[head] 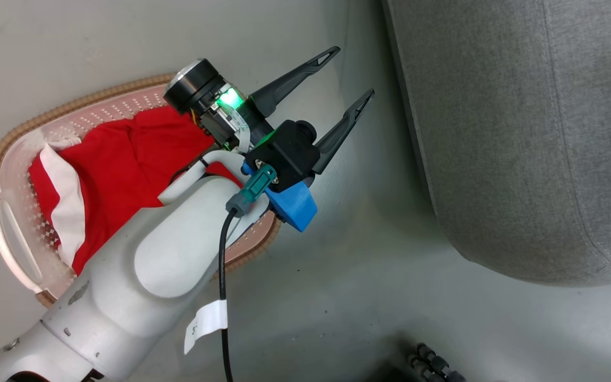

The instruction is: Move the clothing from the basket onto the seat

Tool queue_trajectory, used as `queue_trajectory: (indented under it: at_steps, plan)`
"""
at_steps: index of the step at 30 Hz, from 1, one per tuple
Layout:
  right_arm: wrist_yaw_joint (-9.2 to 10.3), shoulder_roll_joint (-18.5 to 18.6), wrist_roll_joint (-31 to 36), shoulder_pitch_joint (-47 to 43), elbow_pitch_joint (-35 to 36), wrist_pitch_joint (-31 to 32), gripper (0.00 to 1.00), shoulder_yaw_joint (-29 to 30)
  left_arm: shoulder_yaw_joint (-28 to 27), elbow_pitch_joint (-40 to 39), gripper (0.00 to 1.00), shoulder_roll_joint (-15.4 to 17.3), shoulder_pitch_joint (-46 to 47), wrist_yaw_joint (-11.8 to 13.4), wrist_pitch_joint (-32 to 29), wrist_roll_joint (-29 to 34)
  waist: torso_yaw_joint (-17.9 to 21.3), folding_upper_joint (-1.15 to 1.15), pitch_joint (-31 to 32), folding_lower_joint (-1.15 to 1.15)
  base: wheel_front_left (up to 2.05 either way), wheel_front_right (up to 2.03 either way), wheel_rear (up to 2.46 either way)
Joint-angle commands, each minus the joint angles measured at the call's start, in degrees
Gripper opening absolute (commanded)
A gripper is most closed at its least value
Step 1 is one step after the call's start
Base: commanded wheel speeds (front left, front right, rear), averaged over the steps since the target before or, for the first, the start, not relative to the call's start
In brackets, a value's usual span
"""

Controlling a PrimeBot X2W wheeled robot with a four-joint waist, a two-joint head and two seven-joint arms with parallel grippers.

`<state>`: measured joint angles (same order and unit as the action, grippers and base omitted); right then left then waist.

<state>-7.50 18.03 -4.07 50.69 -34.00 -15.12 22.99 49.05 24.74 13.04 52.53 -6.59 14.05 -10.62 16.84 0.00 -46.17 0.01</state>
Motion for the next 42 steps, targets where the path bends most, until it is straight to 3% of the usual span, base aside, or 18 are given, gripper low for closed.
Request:
queue_trajectory:
  at_steps: [1, 13, 20, 32, 42]
  plan:
    - [0.01, -0.05, -0.51, -1.35, 0.77, -0.06, 1.00, 0.52, 0.11, 0.02, 1.00, 0.03, 0.22, 0.35, 0.29, -0.40, 0.07, 0.00, 0.56, -0.01, 0.00, 0.00, 0.00]
    - [0.01, -2.38, 1.85, -18.70, 18.08, -0.06, 1.00, 3.91, -2.40, -0.06, 1.00, -3.29, -5.28, 1.83, 1.18, -3.10, -1.53, 0.00, 13.19, -0.01, 0.00, 0.00, 0.00]
    - [0.01, -4.73, 0.78, -25.81, 28.20, -0.06, 1.00, -3.15, -7.87, -2.75, 1.00, -4.08, -11.73, 3.17, 1.21, -4.31, -3.93, 0.00, 21.55, -0.01, 0.00, 0.00, 0.00]
    - [0.01, -7.74, -0.82, -31.59, 31.89, -0.05, 1.00, -18.48, -21.37, -6.39, 1.00, -4.90, -22.85, 4.50, 1.17, -3.23, -10.66, 0.00, 31.60, -0.01, 0.00, 0.00, 0.00]
    - [0.01, -10.12, -1.14, -36.49, 29.60, -0.05, 1.00, -21.67, -33.42, -8.34, 1.00, -5.94, -32.35, 4.98, 1.18, -1.31, -15.19, 0.00, 37.26, -0.01, 0.00, 0.00, 0.00]
